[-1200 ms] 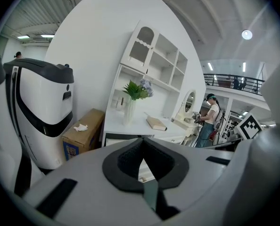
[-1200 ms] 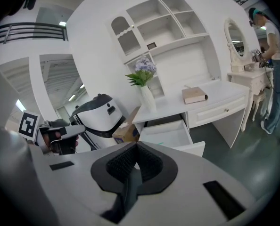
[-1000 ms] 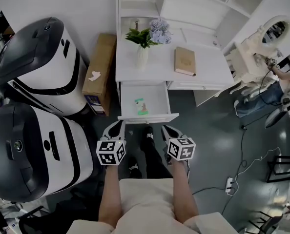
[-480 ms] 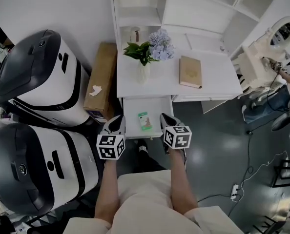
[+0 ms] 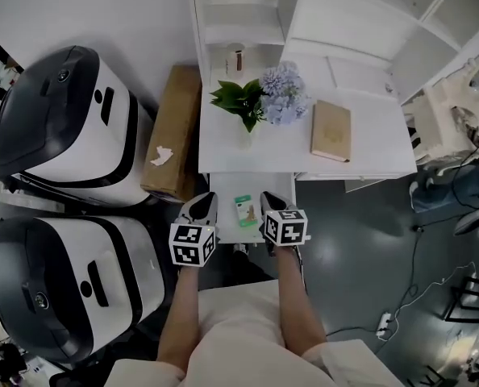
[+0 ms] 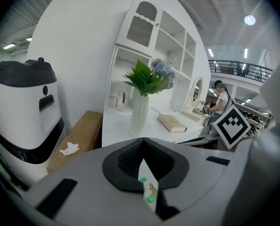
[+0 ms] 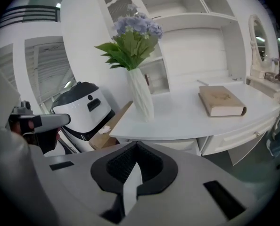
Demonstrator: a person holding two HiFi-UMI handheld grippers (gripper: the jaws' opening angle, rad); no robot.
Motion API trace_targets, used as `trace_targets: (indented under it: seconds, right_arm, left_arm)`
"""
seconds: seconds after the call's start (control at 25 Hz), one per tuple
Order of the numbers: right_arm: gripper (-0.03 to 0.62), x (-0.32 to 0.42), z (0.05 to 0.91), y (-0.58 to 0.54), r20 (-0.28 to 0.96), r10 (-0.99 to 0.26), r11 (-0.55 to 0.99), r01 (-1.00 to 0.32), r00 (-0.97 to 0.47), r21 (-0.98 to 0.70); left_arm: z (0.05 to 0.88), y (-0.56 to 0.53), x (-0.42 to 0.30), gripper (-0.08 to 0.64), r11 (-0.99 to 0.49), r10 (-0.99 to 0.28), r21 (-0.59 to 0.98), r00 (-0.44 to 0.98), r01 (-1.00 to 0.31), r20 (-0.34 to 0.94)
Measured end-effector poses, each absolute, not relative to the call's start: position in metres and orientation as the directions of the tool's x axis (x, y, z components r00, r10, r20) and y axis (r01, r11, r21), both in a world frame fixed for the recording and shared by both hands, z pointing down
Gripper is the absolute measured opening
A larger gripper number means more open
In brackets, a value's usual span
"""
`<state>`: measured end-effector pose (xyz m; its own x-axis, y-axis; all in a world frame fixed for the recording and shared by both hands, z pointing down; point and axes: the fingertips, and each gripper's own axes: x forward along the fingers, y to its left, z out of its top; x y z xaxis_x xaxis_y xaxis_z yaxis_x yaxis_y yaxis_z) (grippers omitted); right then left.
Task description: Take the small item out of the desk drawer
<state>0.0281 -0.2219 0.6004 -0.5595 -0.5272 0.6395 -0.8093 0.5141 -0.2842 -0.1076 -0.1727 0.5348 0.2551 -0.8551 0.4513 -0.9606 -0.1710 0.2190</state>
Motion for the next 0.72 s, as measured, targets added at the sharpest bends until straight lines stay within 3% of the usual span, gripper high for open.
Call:
trace_targets:
  seconds: [0.48, 0.72]
  right_arm:
    - [0.028, -0.001, 0.687, -0.239, 0.712, -0.386, 0.5, -0.782, -0.586, -0.373]
    - [0.072, -0.011, 0.718, -0.235, 0.739, -0.33, 0.502, -0.772, -0.587, -0.39]
  left_arm:
    - [0.572, -0.204, -0.102, 0.017, -0.168, -0.81, 0.221, 0.262, -0.961, 0.524]
    - [0.59, -0.196, -0.099, 0.017, -0.144, -0.795, 0.232, 0.252, -0.962, 0.551]
